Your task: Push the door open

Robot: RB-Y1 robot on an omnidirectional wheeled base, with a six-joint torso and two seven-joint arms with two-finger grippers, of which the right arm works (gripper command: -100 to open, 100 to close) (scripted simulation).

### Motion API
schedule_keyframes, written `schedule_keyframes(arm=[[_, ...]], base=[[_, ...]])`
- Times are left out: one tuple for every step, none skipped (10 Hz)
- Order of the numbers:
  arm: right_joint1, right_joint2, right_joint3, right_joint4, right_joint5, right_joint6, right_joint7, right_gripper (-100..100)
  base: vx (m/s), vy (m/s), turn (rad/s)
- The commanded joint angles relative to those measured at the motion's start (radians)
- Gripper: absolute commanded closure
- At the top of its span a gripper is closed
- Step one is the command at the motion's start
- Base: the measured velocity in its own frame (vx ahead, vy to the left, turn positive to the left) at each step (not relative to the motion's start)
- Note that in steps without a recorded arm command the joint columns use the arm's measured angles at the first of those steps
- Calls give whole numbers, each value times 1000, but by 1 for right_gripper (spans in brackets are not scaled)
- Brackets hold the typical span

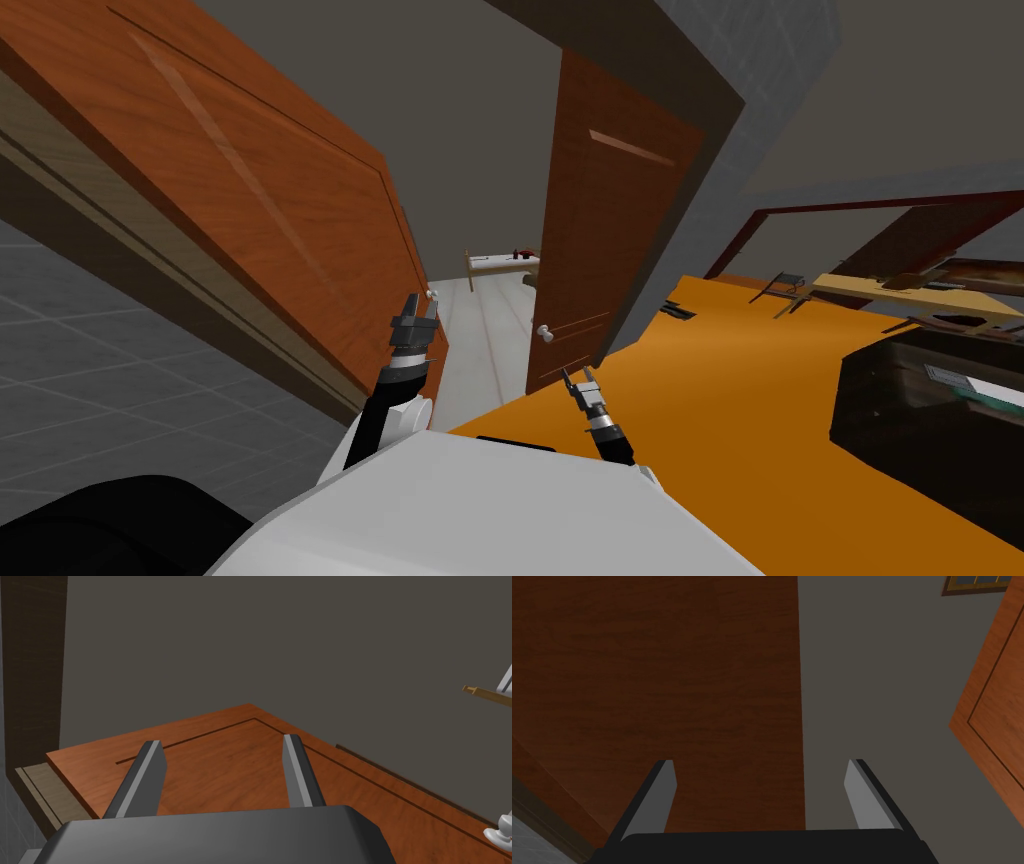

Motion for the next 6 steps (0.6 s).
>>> schedule_keyframes(arm=[[-13,7,-7,48,22,-22,32,-100],[-18,11,-10,69,36,-31,47,-100],[-22,14,-13,90,50,-40,62,-100],[-29,23,-17,126,74,-55,89,-100],[-33,27,-20,144,86,-63,102,-100],[-40,35,-24,178,109,-77,127,-100]], base=[[88,-74,52],[84,-90,56],[72,-80,72],[92,-89,84],[112,-89,79],[114,-88,93]])
